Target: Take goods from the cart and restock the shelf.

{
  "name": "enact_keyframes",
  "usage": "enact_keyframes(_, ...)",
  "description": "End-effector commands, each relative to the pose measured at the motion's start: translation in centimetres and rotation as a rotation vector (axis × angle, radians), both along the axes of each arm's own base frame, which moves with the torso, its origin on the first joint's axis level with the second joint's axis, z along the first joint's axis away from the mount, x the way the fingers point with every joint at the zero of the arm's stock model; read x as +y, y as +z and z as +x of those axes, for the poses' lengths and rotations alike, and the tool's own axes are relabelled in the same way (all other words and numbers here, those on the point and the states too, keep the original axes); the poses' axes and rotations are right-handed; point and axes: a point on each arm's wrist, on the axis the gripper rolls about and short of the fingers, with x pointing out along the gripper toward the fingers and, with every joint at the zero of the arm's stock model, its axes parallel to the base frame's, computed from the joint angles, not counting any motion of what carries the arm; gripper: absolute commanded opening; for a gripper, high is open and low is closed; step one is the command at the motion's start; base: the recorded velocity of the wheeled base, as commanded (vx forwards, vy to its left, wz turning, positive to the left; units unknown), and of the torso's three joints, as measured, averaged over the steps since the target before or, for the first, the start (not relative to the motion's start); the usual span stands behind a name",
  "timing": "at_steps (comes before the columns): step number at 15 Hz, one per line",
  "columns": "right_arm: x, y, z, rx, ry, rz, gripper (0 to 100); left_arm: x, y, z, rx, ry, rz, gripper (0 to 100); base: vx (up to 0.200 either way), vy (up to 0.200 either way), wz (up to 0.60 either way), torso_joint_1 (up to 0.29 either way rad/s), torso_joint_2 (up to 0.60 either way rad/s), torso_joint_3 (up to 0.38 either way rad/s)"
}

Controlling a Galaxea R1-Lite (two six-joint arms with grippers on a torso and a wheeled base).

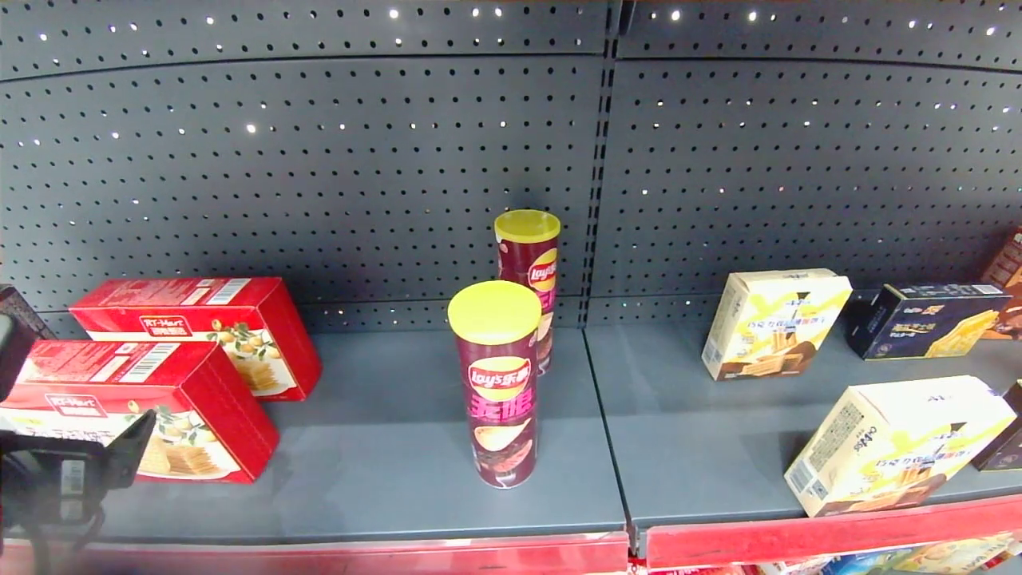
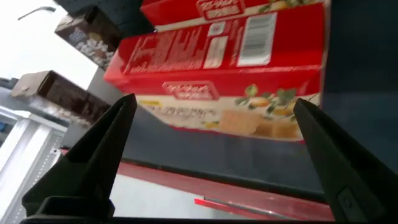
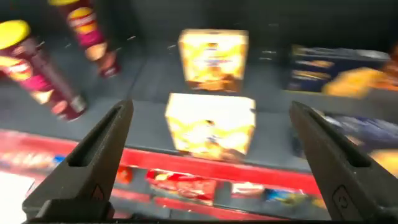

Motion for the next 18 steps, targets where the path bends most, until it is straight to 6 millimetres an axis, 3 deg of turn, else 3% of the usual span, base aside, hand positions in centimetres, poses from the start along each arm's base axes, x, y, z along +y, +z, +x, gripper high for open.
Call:
enact_keyframes(1, -1.3, -0.6, -3.2, -0.080, -0.110, 0.040, 100, -2.5, 0.5, 4.3, 0.050, -0.074, 0.019, 100, 0.000, 0.000, 0.00, 0.000, 0.00, 0.000)
enact_keyframes(4, -1.6, -1.4, -5.1, -0.092, -0.197, 0.041, 100, -5.0, 0.7, 7.4, 0.067, -0.138, 0.052, 100, 0.000, 0.000, 0.00, 0.000, 0.00, 0.000)
enact_keyframes(7, -1.7, -2.4, -6.6, -0.086, -0.239, 0.036, 100, -7.4, 0.5, 9.0, 0.062, -0.205, 0.069, 100, 0.000, 0.000, 0.00, 0.000, 0.00, 0.000)
enact_keyframes(18, -1.5, -2.7, -6.9, -0.076, -0.269, 0.029, 100, -12.0, -3.5, 6.6, 0.198, -0.432, 0.184, 100, 0.000, 0.000, 0.00, 0.000, 0.00, 0.000)
